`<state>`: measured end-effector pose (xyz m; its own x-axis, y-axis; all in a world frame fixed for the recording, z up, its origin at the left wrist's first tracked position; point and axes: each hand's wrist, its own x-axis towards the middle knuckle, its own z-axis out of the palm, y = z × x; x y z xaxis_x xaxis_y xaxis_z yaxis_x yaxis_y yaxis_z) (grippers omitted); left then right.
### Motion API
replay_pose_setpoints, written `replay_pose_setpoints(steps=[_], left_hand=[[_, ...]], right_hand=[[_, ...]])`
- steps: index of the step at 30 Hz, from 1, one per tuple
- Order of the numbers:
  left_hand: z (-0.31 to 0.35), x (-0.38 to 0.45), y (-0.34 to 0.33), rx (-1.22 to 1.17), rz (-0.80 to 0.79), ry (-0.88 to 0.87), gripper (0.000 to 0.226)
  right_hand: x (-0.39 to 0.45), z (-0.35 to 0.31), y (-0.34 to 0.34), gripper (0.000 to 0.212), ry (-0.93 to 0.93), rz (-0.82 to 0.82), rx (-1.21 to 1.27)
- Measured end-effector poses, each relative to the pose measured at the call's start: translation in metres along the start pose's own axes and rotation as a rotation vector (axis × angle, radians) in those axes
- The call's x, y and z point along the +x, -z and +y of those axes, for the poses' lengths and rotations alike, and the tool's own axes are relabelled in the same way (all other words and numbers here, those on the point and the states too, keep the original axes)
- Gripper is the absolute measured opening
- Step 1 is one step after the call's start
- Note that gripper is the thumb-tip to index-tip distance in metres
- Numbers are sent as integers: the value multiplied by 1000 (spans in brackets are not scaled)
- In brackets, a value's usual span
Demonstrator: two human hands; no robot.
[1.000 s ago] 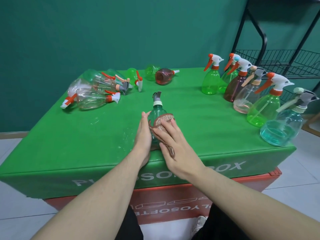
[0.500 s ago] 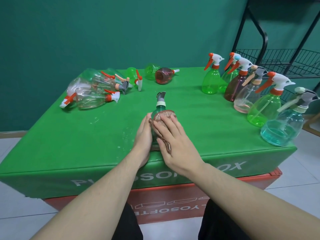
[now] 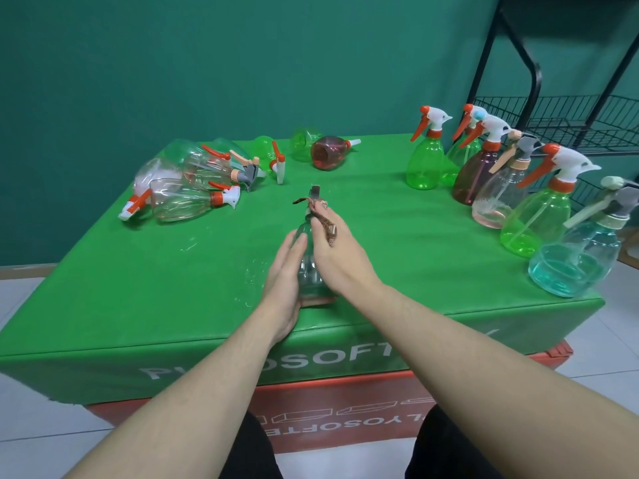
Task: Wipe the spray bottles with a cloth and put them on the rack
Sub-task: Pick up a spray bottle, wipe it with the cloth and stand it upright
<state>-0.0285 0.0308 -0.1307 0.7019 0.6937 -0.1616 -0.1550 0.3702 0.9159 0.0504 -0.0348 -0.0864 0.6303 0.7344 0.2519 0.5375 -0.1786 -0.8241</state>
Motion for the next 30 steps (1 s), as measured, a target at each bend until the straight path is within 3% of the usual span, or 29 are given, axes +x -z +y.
replay_pose_setpoints(steps=[9, 14, 23, 30], left_hand=[[0, 5, 2, -9, 5, -47, 47], [-1, 2, 0, -25, 20, -90, 32], [1, 2, 2, -95, 30, -56, 41], [-2, 7, 4, -131, 23, -35, 44]], right_hand=[[-29, 19, -4, 58, 219, -22, -238], [-58, 32, -6, 65, 245, -58, -371], [-88, 45, -9, 65, 329, -114, -572], [-79, 43, -8, 64, 333, -55, -517]])
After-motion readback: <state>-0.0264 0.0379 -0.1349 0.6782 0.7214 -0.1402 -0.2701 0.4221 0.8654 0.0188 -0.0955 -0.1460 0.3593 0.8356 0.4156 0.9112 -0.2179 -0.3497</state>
